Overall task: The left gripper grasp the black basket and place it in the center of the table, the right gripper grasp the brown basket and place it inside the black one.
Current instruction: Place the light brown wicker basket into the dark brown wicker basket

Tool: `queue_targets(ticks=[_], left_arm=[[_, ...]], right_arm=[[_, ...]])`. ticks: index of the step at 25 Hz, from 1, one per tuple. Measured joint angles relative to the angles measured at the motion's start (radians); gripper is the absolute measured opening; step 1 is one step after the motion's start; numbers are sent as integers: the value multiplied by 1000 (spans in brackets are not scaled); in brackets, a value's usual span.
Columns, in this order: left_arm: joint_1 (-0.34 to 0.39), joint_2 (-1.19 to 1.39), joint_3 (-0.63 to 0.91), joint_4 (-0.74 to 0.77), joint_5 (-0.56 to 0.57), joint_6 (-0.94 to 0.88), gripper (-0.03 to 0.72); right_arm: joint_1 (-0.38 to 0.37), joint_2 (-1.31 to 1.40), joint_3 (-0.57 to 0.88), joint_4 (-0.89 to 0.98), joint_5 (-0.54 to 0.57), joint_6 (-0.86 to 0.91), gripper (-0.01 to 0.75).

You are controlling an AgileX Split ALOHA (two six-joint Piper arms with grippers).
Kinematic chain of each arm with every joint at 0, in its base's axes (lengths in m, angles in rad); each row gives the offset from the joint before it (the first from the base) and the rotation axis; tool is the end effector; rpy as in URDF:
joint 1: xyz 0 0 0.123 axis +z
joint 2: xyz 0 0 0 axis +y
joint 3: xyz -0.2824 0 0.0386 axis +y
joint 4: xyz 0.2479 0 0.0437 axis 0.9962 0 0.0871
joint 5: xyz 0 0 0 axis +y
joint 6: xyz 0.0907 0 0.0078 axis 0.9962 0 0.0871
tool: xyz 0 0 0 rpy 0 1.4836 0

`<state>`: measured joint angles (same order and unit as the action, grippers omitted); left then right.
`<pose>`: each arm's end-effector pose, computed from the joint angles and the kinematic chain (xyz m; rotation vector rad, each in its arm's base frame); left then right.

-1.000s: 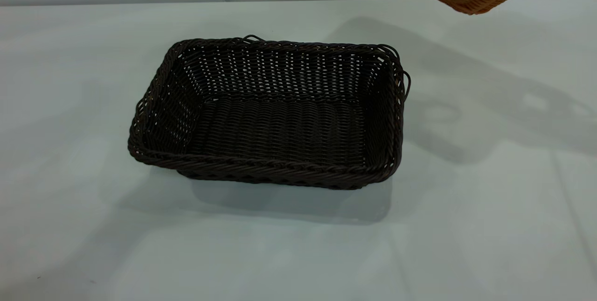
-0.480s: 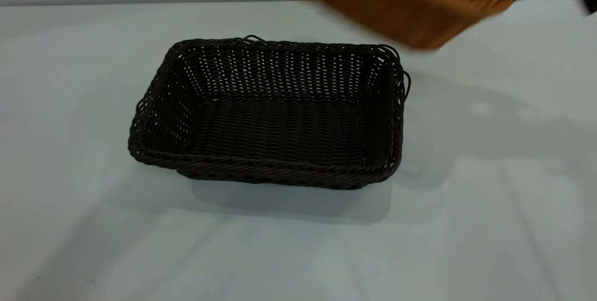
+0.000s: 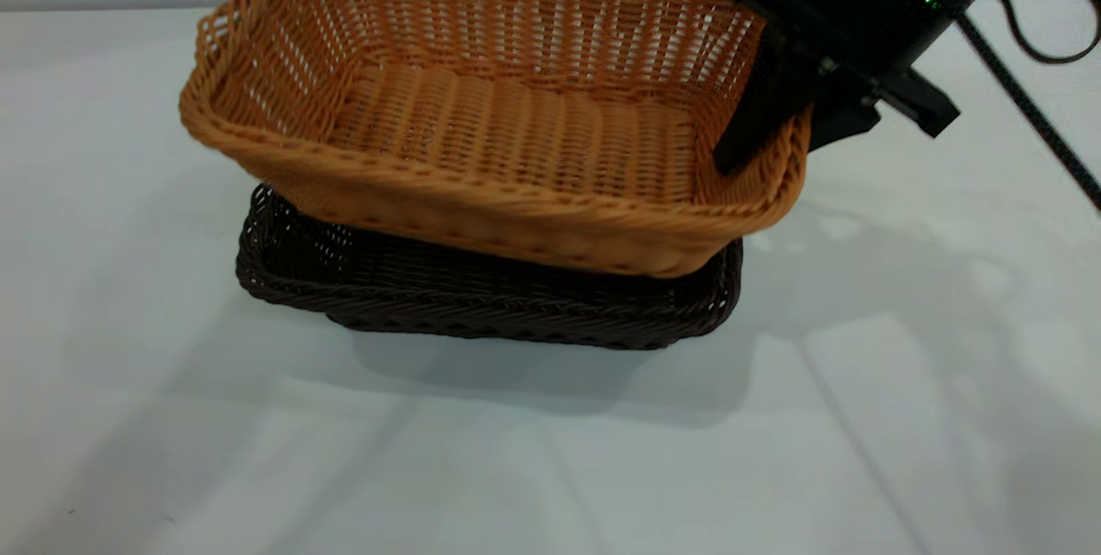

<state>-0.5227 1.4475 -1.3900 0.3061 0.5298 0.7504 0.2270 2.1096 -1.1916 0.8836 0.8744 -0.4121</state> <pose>0.2958 -0.1544 0.3958 1.3741 1.5566 0.4619 0.3482 0.1359 0.1022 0.0081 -2.9228 -0.9643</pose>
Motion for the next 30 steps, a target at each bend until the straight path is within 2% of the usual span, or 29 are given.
queue_targets(ticks=[4,9,12,18,21,24,30], left_arm=[[0,0,2,-1,17,-22,400],[0,0,2,-1,31,-39,400],[0,0,2,-1,44,-41,400],[0,-10,2,-2,90,-41,400],[0,-33,2,-6,101,-41,400],[0,-62,2,-25,120,-41,400],[0,-173,2,-119,209,-43,400]], right_arm=[[31,41,0,1,-35,0,81],[33,76,-5,4,-67,2,98],[34,78,-8,6,-72,0,170],[34,70,-20,-47,-52,-34,436],[34,65,-51,-109,-13,-34,523],[34,59,-112,-185,61,-34,559],[33,48,-223,-333,201,6,566]])
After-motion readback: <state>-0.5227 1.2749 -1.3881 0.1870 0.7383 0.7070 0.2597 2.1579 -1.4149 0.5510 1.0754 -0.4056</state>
